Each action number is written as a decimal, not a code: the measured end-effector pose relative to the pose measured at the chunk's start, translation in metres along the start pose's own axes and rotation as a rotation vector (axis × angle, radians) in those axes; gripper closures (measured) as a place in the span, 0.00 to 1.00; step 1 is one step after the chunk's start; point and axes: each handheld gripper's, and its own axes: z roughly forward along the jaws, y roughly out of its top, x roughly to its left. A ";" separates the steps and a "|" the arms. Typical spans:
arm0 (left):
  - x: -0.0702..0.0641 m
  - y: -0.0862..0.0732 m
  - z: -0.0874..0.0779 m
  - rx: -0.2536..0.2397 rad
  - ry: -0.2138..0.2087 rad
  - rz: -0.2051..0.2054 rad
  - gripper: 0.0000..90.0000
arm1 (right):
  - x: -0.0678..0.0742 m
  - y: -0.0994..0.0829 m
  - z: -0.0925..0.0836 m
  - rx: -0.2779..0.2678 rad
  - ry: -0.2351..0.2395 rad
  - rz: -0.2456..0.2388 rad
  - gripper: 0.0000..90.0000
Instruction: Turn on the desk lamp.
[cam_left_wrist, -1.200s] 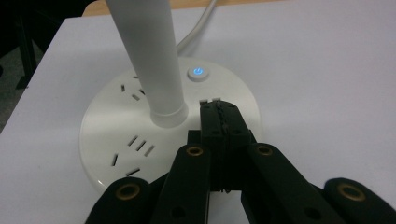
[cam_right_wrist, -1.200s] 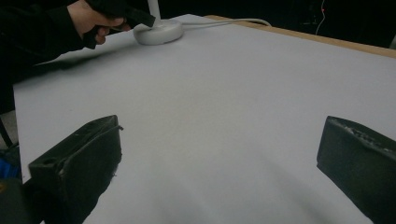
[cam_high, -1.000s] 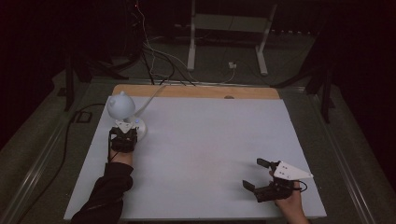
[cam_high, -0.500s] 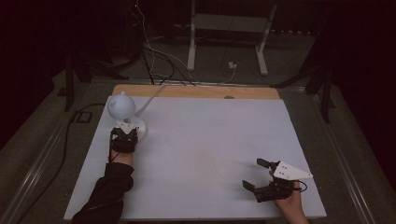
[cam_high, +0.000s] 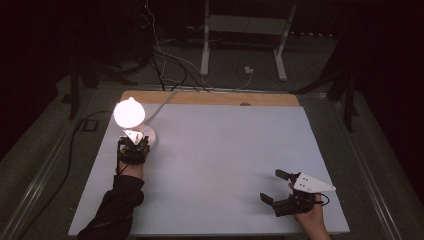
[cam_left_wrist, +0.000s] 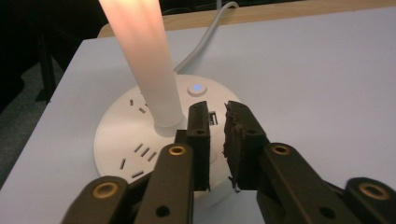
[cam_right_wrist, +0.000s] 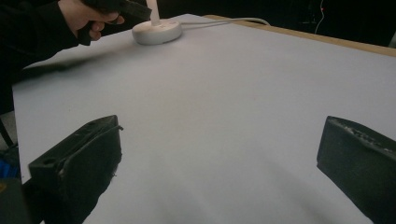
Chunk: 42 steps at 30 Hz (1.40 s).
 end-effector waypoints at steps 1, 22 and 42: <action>0.000 0.000 -0.001 0.001 -0.006 -0.016 0.89 | 0.000 0.000 0.000 0.000 0.000 -0.001 0.00; -0.008 0.001 -0.006 0.123 -0.035 -0.020 0.05 | 0.000 0.000 0.000 -0.001 0.000 0.002 0.00; -0.003 0.007 -0.037 0.133 -0.359 0.042 0.00 | 0.000 -0.001 0.001 0.000 0.000 0.008 0.00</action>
